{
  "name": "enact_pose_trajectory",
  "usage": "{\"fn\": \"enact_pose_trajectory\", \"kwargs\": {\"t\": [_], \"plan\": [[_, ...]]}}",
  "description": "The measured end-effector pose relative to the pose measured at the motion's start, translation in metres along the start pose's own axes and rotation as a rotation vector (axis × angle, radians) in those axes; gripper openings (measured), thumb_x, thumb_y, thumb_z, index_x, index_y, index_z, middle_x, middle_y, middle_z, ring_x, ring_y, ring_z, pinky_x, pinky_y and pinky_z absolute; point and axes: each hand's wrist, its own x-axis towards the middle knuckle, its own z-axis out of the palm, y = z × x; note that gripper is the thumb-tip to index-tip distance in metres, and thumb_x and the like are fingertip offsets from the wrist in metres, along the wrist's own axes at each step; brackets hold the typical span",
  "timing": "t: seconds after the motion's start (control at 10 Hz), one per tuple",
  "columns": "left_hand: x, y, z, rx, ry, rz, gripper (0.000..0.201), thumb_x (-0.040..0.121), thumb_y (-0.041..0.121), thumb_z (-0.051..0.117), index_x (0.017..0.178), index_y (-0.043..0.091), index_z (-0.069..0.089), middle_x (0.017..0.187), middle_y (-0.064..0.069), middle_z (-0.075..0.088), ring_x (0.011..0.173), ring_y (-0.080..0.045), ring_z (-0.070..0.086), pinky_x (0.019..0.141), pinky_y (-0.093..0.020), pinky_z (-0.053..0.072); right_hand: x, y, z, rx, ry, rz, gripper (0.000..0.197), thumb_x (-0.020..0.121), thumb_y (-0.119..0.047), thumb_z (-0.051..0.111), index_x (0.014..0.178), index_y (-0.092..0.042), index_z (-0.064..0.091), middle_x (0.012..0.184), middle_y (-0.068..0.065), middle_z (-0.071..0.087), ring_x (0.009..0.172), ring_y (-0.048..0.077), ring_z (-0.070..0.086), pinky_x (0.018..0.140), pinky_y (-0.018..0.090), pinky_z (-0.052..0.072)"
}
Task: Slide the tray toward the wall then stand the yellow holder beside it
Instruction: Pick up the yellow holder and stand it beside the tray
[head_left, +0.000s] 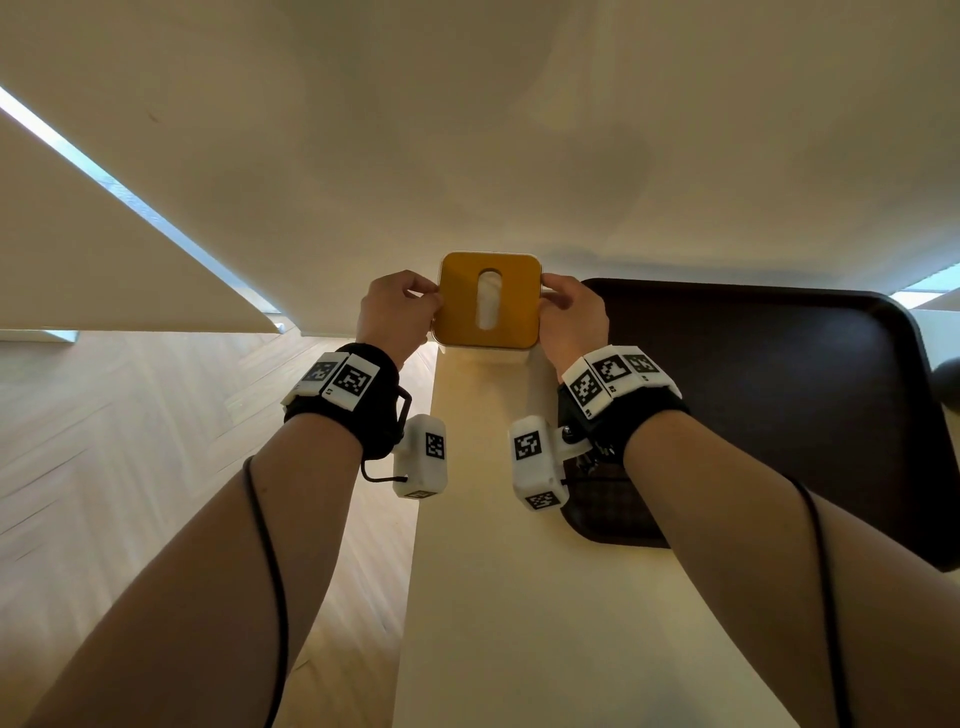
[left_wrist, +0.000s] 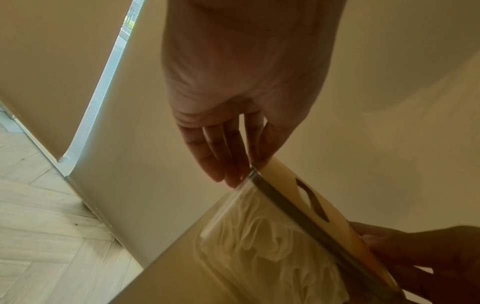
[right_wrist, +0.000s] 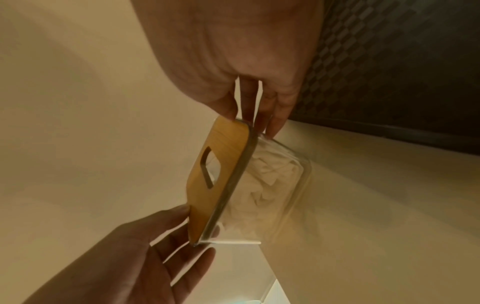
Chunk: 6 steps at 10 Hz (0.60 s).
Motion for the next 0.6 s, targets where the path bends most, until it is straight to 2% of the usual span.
{"fn": "enact_pose_trajectory", "kwargs": {"t": [0.1, 0.2, 0.4, 0.5, 0.6], "plan": [[0.0006, -0.0004, 0.0007, -0.002, -0.003, 0.001, 0.01, 0.083, 0.013, 0.062, 0.091, 0.016, 0.068, 0.084, -0.01, 0.068, 0.071, -0.022, 0.064, 0.06, -0.029, 0.052, 0.0008, 0.0, -0.0008, -0.006, 0.007, -0.006, 0.038, 0.096, -0.01, 0.047, 0.13, -0.022, 0.06, 0.121, 0.001, 0.067, 0.1, 0.012, 0.061, 0.066, 0.011, 0.038], [0.0006, -0.0005, 0.0006, -0.008, -0.002, 0.005, 0.011, 0.083, 0.012, 0.062, 0.092, 0.014, 0.068, 0.083, -0.01, 0.067, 0.069, -0.021, 0.064, 0.057, -0.028, 0.051, 0.001, 0.0005, -0.0012, -0.028, -0.006, -0.012, 0.038, 0.097, -0.01, 0.046, 0.131, -0.02, 0.059, 0.123, 0.001, 0.067, 0.093, 0.008, 0.056, 0.057, 0.008, 0.033], [0.001, -0.0011, 0.0009, -0.01, -0.002, 0.007, 0.01, 0.084, 0.012, 0.062, 0.091, 0.014, 0.068, 0.078, -0.007, 0.066, 0.066, -0.019, 0.063, 0.059, -0.028, 0.051, 0.0022, 0.0007, -0.0015, -0.018, -0.005, -0.016, 0.038, 0.096, -0.01, 0.047, 0.13, -0.021, 0.06, 0.122, 0.002, 0.067, 0.092, 0.007, 0.054, 0.061, 0.01, 0.036], [0.0025, -0.0019, 0.002, -0.026, -0.014, 0.005, 0.01, 0.083, 0.011, 0.062, 0.091, 0.015, 0.067, 0.081, -0.009, 0.067, 0.066, -0.02, 0.064, 0.059, -0.028, 0.051, 0.0026, -0.0001, -0.0028, -0.032, -0.02, -0.018, 0.038, 0.096, -0.01, 0.046, 0.13, -0.021, 0.06, 0.122, 0.001, 0.067, 0.096, 0.01, 0.058, 0.058, 0.008, 0.035], [0.001, -0.0009, -0.0009, -0.046, -0.001, -0.003, 0.009, 0.085, 0.015, 0.062, 0.092, 0.014, 0.068, 0.082, -0.008, 0.069, 0.066, -0.019, 0.065, 0.06, -0.029, 0.051, -0.0014, -0.0014, -0.0072, -0.064, 0.001, -0.022, 0.041, 0.097, -0.01, 0.044, 0.135, -0.019, 0.055, 0.131, 0.003, 0.061, 0.113, 0.015, 0.058, 0.078, 0.014, 0.04]]}}
